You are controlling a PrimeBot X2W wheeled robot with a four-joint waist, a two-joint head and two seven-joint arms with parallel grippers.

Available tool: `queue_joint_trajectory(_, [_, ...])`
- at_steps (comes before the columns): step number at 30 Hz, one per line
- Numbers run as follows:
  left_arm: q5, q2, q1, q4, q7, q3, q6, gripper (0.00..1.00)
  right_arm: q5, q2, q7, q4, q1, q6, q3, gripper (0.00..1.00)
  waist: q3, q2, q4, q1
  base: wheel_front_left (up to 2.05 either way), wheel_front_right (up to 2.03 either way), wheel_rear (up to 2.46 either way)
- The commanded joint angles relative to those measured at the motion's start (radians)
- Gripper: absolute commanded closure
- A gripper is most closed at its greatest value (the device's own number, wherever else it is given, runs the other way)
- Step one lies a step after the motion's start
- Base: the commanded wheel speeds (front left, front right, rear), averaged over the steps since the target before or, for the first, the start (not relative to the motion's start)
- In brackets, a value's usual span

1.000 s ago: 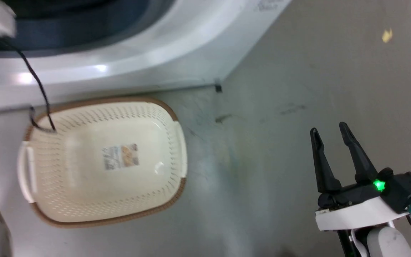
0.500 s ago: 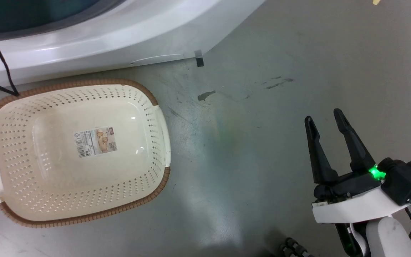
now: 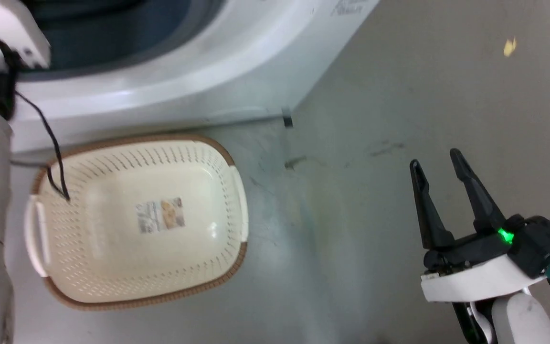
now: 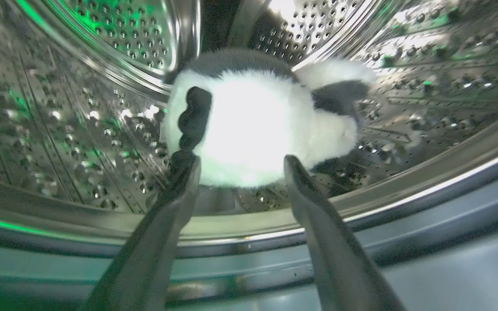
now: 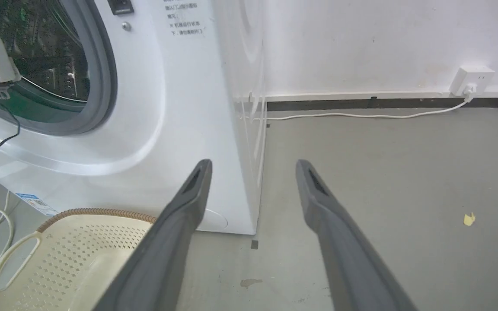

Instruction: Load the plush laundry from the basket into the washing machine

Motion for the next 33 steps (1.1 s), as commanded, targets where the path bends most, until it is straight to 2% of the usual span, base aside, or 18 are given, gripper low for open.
queue_joint_trajectory(1, [-0.009, -0.010, 0.045, 0.011, -0.043, -0.012, -0.003, 0.00, -0.018, 0.002, -0.004, 0.001, 0.022, -0.001, -0.011, 0.00, -0.103, 0.0000, 0.046, -0.0001, 0.00, 0.00, 0.00])
queue_joint_trajectory(5, [-0.027, -0.034, 0.113, 0.008, -0.099, -0.042, -0.004, 0.00, -0.041, 0.002, -0.004, 0.005, 0.045, -0.001, -0.026, 0.00, -0.190, 0.0000, 0.076, -0.0001, 0.00, 0.00, 0.00])
queue_joint_trajectory(6, [-0.053, -0.054, 0.170, -0.018, -0.123, -0.061, -0.004, 0.00, -0.057, 0.002, -0.004, 0.009, 0.062, -0.001, -0.035, 0.00, -0.249, 0.0000, 0.098, -0.0001, 0.00, 0.00, 0.00])
queue_joint_trajectory(10, [-0.087, -0.072, 0.273, -0.093, -0.139, -0.081, -0.004, 0.00, -0.078, 0.002, -0.004, 0.016, 0.090, -0.001, -0.043, 0.00, -0.332, 0.0000, 0.131, -0.0001, 0.00, 0.00, 0.00])
queue_joint_trajectory(15, [-0.118, -0.103, 0.512, -0.356, -0.141, -0.031, -0.001, 0.00, -0.096, 0.002, -0.004, 0.021, 0.132, -0.001, -0.056, 0.00, -0.449, 0.0000, 0.183, -0.0001, 0.00, 0.00, 0.00])
queue_joint_trajectory(20, [-0.097, -0.154, 0.807, -0.604, -0.142, 0.024, 0.038, 0.00, -0.100, 0.002, -0.004, 0.034, 0.178, -0.001, -0.070, 0.00, -0.538, 0.0000, 0.224, -0.0001, 0.00, 0.00, 0.00])
queue_joint_trajectory(21, [-0.083, -0.188, 0.962, -0.703, -0.142, 0.039, 0.064, 0.00, -0.101, 0.002, -0.004, 0.040, 0.209, -0.001, -0.082, 0.00, -0.575, 0.0000, 0.249, -0.0001, 0.00, 0.00, 0.00])
queue_joint_trajectory(27, [-0.052, -0.243, 1.179, -0.841, -0.142, 0.071, 0.101, 0.00, -0.091, 0.002, -0.004, 0.055, 0.263, -0.001, -0.092, 0.00, -0.605, 0.0000, 0.281, -0.0001, 0.00, 0.00, 0.00])
queue_joint_trajectory(33, [0.001, -0.273, 1.293, -0.876, -0.142, 0.088, 0.110, 0.00, -0.077, 0.002, -0.004, 0.075, 0.307, -0.001, -0.100, 0.00, -0.619, 0.0000, 0.302, -0.0001, 0.00, 0.00, 0.00])
